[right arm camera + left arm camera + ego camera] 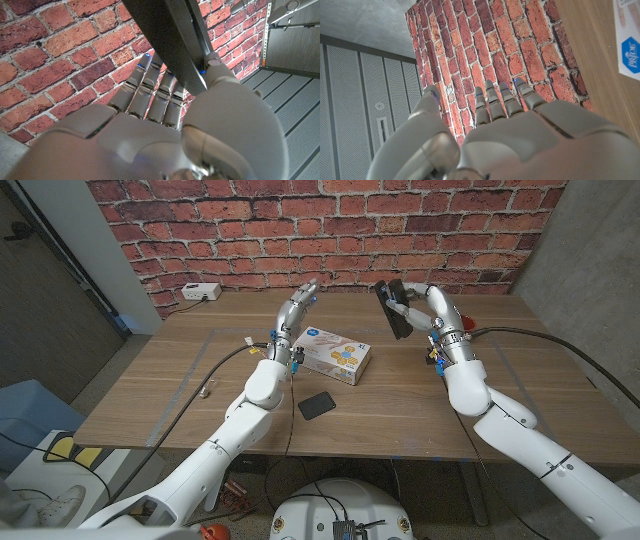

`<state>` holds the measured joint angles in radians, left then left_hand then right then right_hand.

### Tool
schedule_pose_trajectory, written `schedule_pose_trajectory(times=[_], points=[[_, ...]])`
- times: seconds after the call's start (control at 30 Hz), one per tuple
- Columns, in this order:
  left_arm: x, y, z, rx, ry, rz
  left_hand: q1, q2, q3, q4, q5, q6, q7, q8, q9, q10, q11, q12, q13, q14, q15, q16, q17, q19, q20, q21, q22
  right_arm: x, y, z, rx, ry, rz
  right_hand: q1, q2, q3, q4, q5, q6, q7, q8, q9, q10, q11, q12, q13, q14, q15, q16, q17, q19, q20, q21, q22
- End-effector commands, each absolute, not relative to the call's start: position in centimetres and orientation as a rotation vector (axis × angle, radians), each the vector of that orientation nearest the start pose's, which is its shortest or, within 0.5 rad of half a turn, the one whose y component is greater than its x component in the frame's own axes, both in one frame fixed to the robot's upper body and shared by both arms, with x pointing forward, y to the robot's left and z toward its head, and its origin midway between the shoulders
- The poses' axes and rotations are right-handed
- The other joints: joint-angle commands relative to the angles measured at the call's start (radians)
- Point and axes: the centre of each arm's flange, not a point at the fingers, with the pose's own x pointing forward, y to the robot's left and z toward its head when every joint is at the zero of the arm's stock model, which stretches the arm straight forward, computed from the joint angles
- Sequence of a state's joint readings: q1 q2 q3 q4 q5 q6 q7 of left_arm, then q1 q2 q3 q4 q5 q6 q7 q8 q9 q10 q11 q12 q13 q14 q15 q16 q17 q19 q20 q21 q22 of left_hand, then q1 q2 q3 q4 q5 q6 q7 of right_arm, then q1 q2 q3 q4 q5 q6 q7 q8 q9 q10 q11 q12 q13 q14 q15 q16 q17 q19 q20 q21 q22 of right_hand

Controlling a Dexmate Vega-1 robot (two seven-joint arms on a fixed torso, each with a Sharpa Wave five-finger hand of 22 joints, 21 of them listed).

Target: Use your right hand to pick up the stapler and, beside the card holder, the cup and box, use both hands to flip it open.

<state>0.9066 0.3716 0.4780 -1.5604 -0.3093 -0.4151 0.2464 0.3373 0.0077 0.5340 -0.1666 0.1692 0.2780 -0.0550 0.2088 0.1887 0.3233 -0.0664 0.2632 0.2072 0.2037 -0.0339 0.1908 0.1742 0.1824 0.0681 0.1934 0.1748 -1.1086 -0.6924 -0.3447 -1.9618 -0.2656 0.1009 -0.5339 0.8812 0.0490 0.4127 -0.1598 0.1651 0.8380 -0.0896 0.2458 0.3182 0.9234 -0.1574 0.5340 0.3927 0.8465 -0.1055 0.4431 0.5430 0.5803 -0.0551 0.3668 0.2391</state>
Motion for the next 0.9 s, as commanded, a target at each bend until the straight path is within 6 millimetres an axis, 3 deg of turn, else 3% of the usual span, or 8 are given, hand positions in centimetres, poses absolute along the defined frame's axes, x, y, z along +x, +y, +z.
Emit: schedule_pose_trajectory(times=[0.03,0.27,0.77,0.83,0.87,0.9], points=[[57.2,14.9,1.1,0.074,-0.892,-0.276,0.006,-0.014,-0.004,-0.002,0.004,-0.010,-0.004,-0.006,0.002,-0.007,0.005,-0.002,0.005,-0.004,0.004,0.001,0.004,0.001,0.008,0.003,0.002,50.1,-21.8,2.6,-0.648,-1.070,-0.114,0.141,0.141,0.056,0.045,0.007,0.001,-0.003,-0.004,0.004,0.037,-0.038,0.004,0.004,0.002,-0.135,-0.005,0.004,-0.005,-0.069,0.010,0.005],[57.2,14.0,1.2,0.099,-0.906,-0.335,0.028,-0.023,-0.006,-0.005,0.008,-0.037,-0.013,-0.016,0.002,-0.032,-0.004,-0.017,0.004,-0.038,0.003,-0.010,0.004,-0.018,0.008,-0.004,0.002,50.2,-21.7,2.8,-0.638,-1.070,-0.089,0.140,0.141,0.056,0.045,0.007,0.001,-0.003,-0.005,0.004,0.038,-0.038,0.004,0.003,0.003,-0.135,-0.006,0.006,-0.007,-0.070,0.013,0.005],[57.0,12.9,1.2,0.087,-0.921,-0.396,0.077,-0.054,-0.008,-0.018,0.012,-0.035,-0.021,-0.007,0.002,-0.014,-0.024,-0.012,0.006,-0.031,-0.006,-0.003,0.005,-0.031,0.013,-0.006,0.001,50.5,-21.5,3.3,-0.630,-1.062,-0.064,0.139,0.141,0.057,0.046,0.007,0.002,-0.001,-0.006,0.005,0.038,-0.038,0.003,0.005,0.003,-0.135,-0.010,0.010,-0.009,-0.071,0.019,0.005],[57.0,12.7,1.2,0.082,-0.927,-0.414,0.100,-0.053,-0.003,-0.019,0.013,-0.038,-0.017,-0.006,0.003,-0.017,-0.022,-0.013,0.009,-0.034,-0.005,-0.003,0.006,-0.037,0.017,-0.007,0.001,50.5,-21.6,3.3,-0.628,-1.062,-0.064,0.139,0.141,0.057,0.046,0.007,0.001,-0.001,-0.007,0.005,0.038,-0.038,0.003,0.005,0.004,-0.135,-0.010,0.011,-0.009,-0.071,0.020,0.005],[57.0,12.6,1.2,0.076,-0.929,-0.421,0.153,-0.038,0.014,-0.020,0.013,-0.079,-0.015,-0.015,0.004,-0.020,-0.020,-0.012,0.015,-0.038,-0.004,-0.002,0.007,-0.045,0.020,-0.006,0.001,50.5,-21.6,3.3,-0.626,-1.061,-0.062,0.139,0.141,0.057,0.046,0.007,0.002,0.000,-0.007,0.005,0.037,-0.038,0.003,0.005,0.004,-0.135,-0.010,0.011,-0.009,-0.071,0.021,0.005],[57.0,12.5,1.2,0.081,-0.931,-0.424,0.170,-0.036,0.019,-0.020,0.012,-0.087,-0.015,-0.016,0.005,-0.021,-0.023,-0.012,0.017,-0.041,-0.007,-0.002,0.007,-0.049,0.021,-0.007,0.000,50.6,-21.6,3.4,-0.623,-1.061,-0.060,0.139,0.141,0.057,0.046,0.007,0.001,-0.001,-0.007,0.005,0.038,-0.036,0.003,0.005,0.004,-0.135,-0.010,0.012,-0.009,-0.071,0.021,0.005]])
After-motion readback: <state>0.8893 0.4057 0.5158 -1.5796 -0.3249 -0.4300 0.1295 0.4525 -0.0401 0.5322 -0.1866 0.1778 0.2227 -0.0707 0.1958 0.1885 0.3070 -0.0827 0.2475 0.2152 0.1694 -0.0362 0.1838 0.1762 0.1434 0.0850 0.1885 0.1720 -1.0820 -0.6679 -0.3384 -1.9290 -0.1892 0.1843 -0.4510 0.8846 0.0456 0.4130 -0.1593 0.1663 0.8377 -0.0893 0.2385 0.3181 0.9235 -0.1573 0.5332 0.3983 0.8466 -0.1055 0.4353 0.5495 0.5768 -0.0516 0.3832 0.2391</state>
